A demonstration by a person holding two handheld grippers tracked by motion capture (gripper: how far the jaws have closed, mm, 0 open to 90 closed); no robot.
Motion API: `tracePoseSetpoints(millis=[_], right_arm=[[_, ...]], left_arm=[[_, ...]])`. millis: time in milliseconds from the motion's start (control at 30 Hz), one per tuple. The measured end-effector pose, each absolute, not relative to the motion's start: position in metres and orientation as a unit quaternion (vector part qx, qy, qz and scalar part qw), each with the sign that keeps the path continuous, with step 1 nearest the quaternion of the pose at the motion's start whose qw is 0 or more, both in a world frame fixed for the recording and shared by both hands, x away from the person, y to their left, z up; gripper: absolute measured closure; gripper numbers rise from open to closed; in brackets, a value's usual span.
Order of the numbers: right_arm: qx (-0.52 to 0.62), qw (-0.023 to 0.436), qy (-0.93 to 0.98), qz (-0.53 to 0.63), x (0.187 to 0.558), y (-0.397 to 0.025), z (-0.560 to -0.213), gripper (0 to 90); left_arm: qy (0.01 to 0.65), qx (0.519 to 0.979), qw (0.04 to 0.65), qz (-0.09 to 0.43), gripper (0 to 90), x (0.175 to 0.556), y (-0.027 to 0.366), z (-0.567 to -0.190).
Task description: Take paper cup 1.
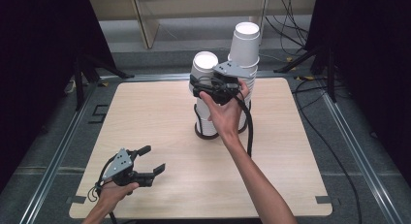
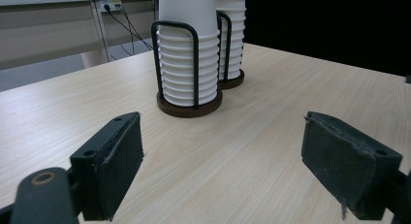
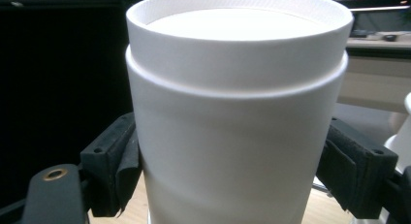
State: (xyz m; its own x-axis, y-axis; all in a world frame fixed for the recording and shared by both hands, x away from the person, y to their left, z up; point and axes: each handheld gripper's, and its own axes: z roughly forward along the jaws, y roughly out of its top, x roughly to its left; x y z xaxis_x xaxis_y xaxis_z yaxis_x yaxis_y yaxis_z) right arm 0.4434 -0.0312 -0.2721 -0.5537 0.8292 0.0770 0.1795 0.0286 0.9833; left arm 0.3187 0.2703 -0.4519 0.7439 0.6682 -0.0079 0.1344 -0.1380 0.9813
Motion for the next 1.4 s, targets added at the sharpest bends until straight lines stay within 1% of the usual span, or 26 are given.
tracePoseSetpoints(millis=[33, 200, 233, 267, 333, 367, 433, 467, 600, 633, 700, 800, 867, 933, 967, 1000, 1033, 1100, 1400], right_arm=[[0.373, 0.266, 0.660, 0.595, 0.438, -0.033, -0.270, 18.4], [0.347, 0.261, 0.677, 0.595, 0.426, -0.036, -0.270, 18.4], [0.339, 0.239, 0.682, 0.602, 0.419, -0.037, -0.275, 18.4], [0.339, 0.239, 0.682, 0.602, 0.419, -0.037, -0.275, 18.4], [0.334, 0.220, 0.687, 0.607, 0.412, -0.038, -0.281, 18.4], [0.336, 0.202, 0.691, 0.608, 0.408, -0.037, -0.285, 18.4], [0.309, 0.214, 0.702, 0.604, 0.401, -0.037, -0.296, 18.4], [0.309, 0.214, 0.702, 0.604, 0.401, -0.037, -0.296, 18.4], [0.298, 0.196, 0.713, 0.604, 0.392, -0.038, -0.318, 18.4], [0.298, 0.196, 0.713, 0.604, 0.392, -0.038, -0.318, 18.4], [0.298, 0.179, 0.720, 0.601, 0.389, -0.040, -0.331, 18.4], [0.298, 0.168, 0.724, 0.599, 0.388, -0.040, -0.341, 18.4], [0.298, 0.148, 0.730, 0.597, 0.386, -0.038, -0.353, 18.4], [0.291, 0.150, 0.734, 0.595, 0.386, -0.038, -0.356, 18.4], [0.297, 0.130, 0.735, 0.595, 0.385, -0.036, -0.362, 18.4], [0.297, 0.130, 0.735, 0.595, 0.385, -0.036, -0.362, 18.4], [0.292, 0.120, 0.738, 0.596, 0.383, -0.033, -0.366, 18.4], [0.288, 0.128, 0.742, 0.592, 0.383, -0.033, -0.367, 18.4], [0.273, 0.105, 0.754, 0.588, 0.377, -0.023, -0.383, 18.4]], left_arm=[[0.283, 0.727, 0.583, 0.227, 14.7, 0.317, 0.271, -0.451], [0.283, 0.726, 0.584, 0.227, 14.6, 0.317, 0.271, -0.451], [0.279, 0.720, 0.594, 0.225, 14.7, 0.318, 0.270, -0.452], [0.279, 0.720, 0.594, 0.225, 14.7, 0.318, 0.270, -0.452], [0.279, 0.719, 0.596, 0.224, 14.7, 0.319, 0.270, -0.452], [0.279, 0.718, 0.597, 0.224, 14.7, 0.319, 0.270, -0.452], [0.279, 0.719, 0.595, 0.225, 14.7, 0.318, 0.270, -0.452], [0.283, 0.724, 0.587, 0.226, 14.7, 0.317, 0.271, -0.451], [0.282, 0.724, 0.589, 0.224, 14.7, 0.317, 0.271, -0.451], [0.282, 0.724, 0.589, 0.224, 14.6, 0.317, 0.271, -0.451], [0.281, 0.722, 0.591, 0.223, 14.7, 0.316, 0.270, -0.451], [0.279, 0.723, 0.591, 0.223, 14.7, 0.316, 0.270, -0.451], [0.278, 0.723, 0.592, 0.221, 14.7, 0.316, 0.269, -0.451], [0.276, 0.724, 0.592, 0.222, 14.7, 0.316, 0.269, -0.451], [0.267, 0.718, 0.604, 0.219, 14.7, 0.316, 0.268, -0.451], [0.267, 0.718, 0.604, 0.219, 14.7, 0.316, 0.268, -0.451], [0.271, 0.723, 0.596, 0.219, 14.7, 0.314, 0.269, -0.450], [0.270, 0.723, 0.596, 0.219, 14.6, 0.314, 0.269, -0.450], [0.263, 0.724, 0.601, 0.214, 14.6, 0.313, 0.267, -0.450]])
